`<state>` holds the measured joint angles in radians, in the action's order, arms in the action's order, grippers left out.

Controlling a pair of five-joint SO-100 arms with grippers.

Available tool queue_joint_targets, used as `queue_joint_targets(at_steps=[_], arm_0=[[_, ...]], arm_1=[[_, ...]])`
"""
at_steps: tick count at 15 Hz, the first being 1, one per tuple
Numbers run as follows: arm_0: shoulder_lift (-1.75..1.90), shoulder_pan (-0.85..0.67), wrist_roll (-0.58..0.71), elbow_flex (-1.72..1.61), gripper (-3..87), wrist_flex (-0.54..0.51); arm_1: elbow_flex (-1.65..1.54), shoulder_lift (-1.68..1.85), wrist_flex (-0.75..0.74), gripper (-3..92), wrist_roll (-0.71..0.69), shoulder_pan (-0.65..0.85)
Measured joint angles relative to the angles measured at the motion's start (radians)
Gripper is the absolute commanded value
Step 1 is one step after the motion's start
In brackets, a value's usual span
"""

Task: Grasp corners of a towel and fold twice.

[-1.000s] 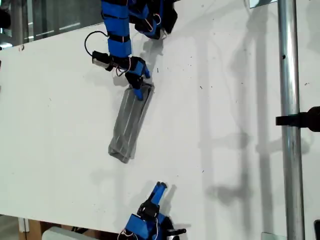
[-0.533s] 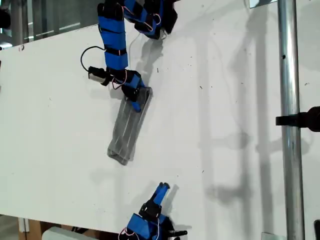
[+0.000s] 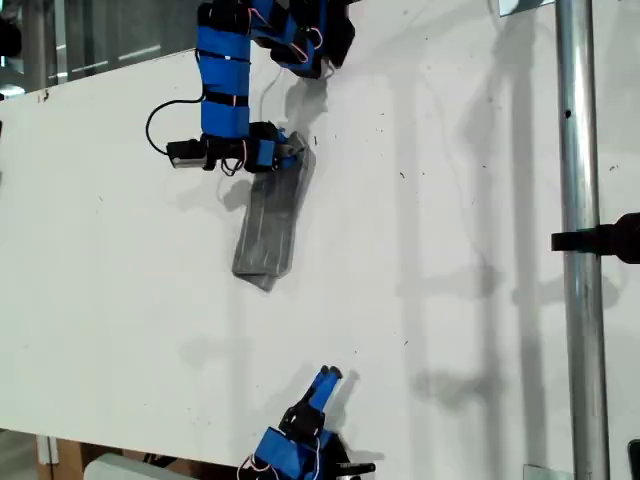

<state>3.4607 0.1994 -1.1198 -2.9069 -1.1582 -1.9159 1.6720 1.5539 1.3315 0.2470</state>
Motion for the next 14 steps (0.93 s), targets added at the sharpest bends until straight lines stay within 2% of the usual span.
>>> queue_joint_targets(at_steps=[1, 2, 5, 7, 10, 11, 12, 13, 14], arm_0=[[0.000, 0.003, 0.000, 0.000, 35.8, 0.000], [0.000, 0.003, 0.000, 0.000, 35.7, 0.000], [0.000, 0.005, 0.000, 0.000, 35.5, 0.000], [0.000, 0.009, 0.000, -0.003, 35.5, 0.000], [0.000, 0.009, 0.000, -0.003, 35.2, 0.000], [0.000, 0.009, 0.000, -0.003, 35.2, 0.000], [0.000, 0.009, 0.000, -0.003, 35.2, 0.000], [0.000, 0.009, 0.000, -0.003, 35.2, 0.000], [0.000, 0.009, 0.000, -0.003, 35.2, 0.000]], arm_1=[[0.054, 0.055, 0.129, -0.2, 0.021, -0.049], [0.098, 0.106, 0.149, -0.2, 0.025, -0.075], [0.155, 0.087, -0.066, -0.2, -0.054, -0.048], [0.173, -0.011, -0.230, -0.2, -0.097, 0.008], [0.291, -0.206, -0.394, 0.4, -0.152, 0.060], [0.341, -0.261, -0.433, 17.8, -0.175, 0.066], [0.388, -0.287, -0.463, 30.7, -0.192, 0.066], [0.419, -0.288, -0.483, 31.6, -0.199, 0.066], [0.439, -0.288, -0.494, 25.2, -0.199, 0.066]])
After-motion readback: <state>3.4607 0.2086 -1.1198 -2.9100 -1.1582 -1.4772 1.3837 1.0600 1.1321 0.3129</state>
